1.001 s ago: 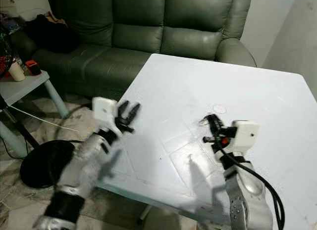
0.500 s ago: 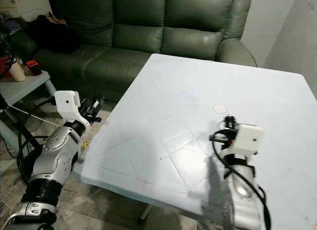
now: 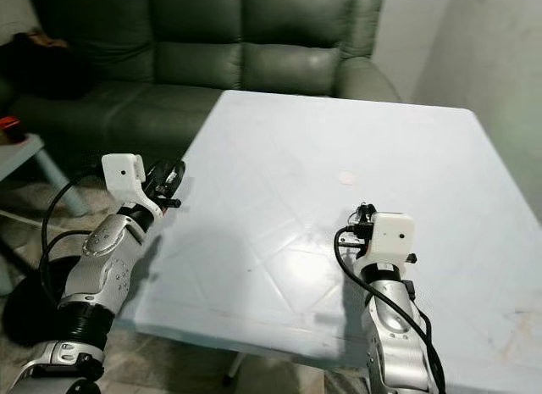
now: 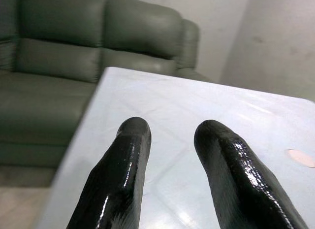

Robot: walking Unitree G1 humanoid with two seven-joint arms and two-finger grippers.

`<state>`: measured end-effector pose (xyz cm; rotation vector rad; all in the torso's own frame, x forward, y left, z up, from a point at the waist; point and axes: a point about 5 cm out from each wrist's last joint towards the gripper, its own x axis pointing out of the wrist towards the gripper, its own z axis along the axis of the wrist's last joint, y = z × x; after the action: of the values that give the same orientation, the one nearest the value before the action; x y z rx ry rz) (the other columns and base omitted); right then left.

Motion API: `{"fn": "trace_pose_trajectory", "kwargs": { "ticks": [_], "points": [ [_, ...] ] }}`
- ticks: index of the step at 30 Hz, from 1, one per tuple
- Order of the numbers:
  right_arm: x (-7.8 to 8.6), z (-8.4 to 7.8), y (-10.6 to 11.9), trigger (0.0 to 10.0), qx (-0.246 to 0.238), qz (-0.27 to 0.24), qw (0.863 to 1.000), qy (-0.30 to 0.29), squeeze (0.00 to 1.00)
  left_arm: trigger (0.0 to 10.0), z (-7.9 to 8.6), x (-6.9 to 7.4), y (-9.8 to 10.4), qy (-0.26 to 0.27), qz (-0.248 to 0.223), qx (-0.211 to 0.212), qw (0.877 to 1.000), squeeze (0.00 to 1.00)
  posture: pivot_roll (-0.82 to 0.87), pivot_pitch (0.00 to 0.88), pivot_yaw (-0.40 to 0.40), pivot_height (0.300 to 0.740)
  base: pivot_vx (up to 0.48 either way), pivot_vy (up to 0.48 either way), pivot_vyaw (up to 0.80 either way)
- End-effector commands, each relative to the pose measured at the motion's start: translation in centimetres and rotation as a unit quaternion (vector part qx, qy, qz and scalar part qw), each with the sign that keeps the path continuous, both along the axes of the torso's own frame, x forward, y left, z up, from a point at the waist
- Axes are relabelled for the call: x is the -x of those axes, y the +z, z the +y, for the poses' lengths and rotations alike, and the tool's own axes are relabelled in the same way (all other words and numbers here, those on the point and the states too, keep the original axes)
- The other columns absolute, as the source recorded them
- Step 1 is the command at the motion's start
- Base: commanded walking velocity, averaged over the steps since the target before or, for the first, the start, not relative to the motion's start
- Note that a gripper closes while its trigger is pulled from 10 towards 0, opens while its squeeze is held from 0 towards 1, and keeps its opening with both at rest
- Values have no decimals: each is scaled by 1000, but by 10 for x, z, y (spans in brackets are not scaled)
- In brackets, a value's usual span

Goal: Hang keys on a hook

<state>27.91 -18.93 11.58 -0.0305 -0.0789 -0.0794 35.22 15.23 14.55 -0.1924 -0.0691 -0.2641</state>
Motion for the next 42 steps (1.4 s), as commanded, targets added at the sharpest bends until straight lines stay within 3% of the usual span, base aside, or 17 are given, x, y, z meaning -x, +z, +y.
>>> {"fn": "trace_pose_trajectory", "kwargs": {
  "ticks": [1,42],
  "points": [
    [-4,2,0,10000,2,6,1000,12,0,10000,2,-4,7,-8,-12,-14,1000,0,6,0,8,740,0,0,-750],
    [-21,-9,15,10000,29,-22,999,9,0,10000,-2,-14,23,-24,-59,-38,997,0,18,0,4,740,0,0,-753]
  ]
}}
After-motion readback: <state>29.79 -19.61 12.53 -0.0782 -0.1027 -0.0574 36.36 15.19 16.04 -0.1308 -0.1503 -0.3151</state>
